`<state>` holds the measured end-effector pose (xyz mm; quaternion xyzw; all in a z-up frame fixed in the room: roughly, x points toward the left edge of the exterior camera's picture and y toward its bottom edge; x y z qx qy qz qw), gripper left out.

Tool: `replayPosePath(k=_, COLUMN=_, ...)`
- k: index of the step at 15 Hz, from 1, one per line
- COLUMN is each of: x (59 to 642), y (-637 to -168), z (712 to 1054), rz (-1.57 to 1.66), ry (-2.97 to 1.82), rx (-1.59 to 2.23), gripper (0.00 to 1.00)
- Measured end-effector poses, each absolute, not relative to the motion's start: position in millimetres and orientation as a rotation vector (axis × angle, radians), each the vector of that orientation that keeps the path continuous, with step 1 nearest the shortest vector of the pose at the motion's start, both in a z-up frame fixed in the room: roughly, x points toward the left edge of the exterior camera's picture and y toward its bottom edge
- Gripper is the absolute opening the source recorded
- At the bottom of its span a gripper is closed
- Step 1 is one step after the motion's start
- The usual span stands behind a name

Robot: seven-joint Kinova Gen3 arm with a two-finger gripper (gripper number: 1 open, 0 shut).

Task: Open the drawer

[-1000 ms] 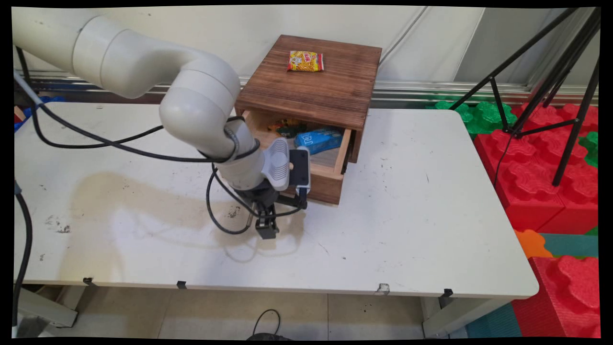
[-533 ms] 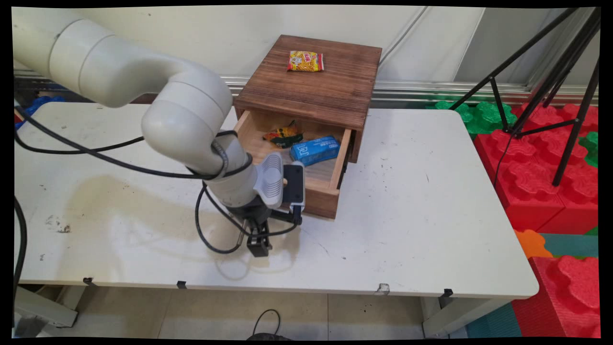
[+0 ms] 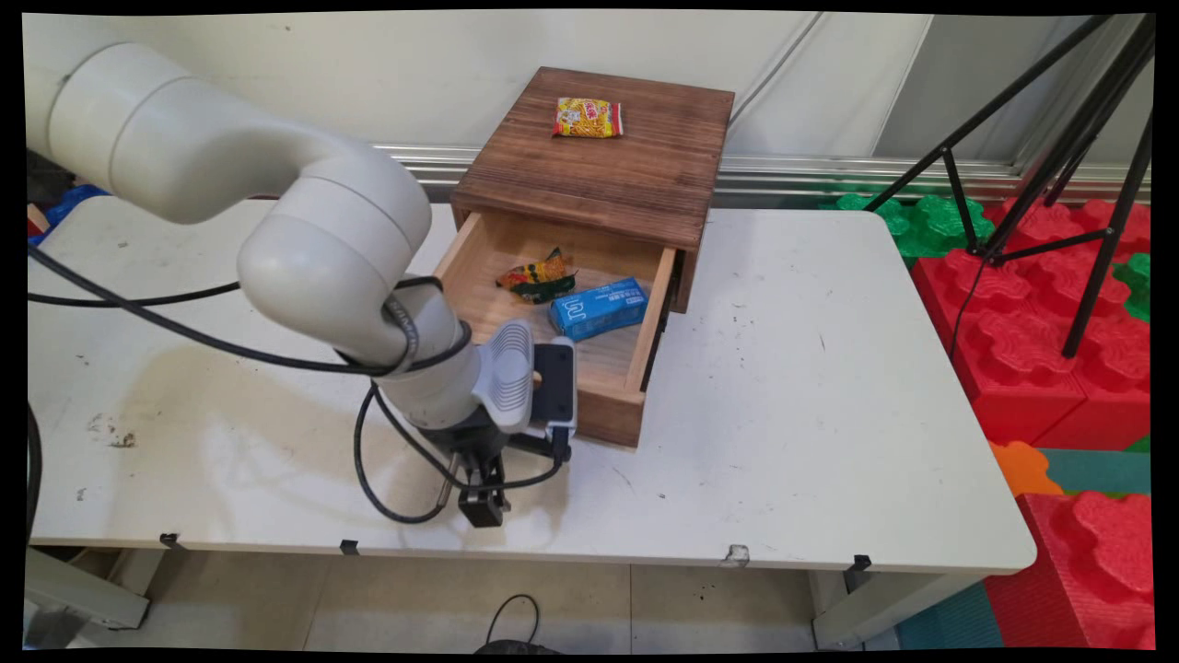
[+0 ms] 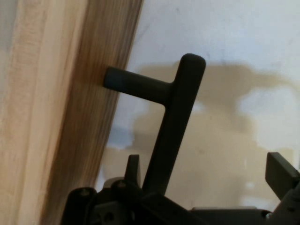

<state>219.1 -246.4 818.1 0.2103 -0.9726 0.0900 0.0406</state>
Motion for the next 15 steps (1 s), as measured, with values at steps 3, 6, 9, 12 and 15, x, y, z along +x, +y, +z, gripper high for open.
replayPosePath(k=3, x=217, y=-237, z=820, rz=0.259, ry=-2.984, rx=0.644, gripper=1.0)
replayPosePath(k=6, x=214, y=-225, z=822, rz=0.235, ry=-2.989, rx=0.642, gripper=1.0)
replayPosePath(k=9, x=211, y=-213, z=824, rz=0.21, ry=-2.995, rx=0.641, gripper=1.0)
replayPosePath(k=12, x=208, y=-204, z=825, rz=0.191, ry=-2.999, rx=0.64, gripper=1.0)
replayPosePath(k=15, x=207, y=-197, z=826, rz=0.181, ry=-3.003, rx=0.642, gripper=1.0)
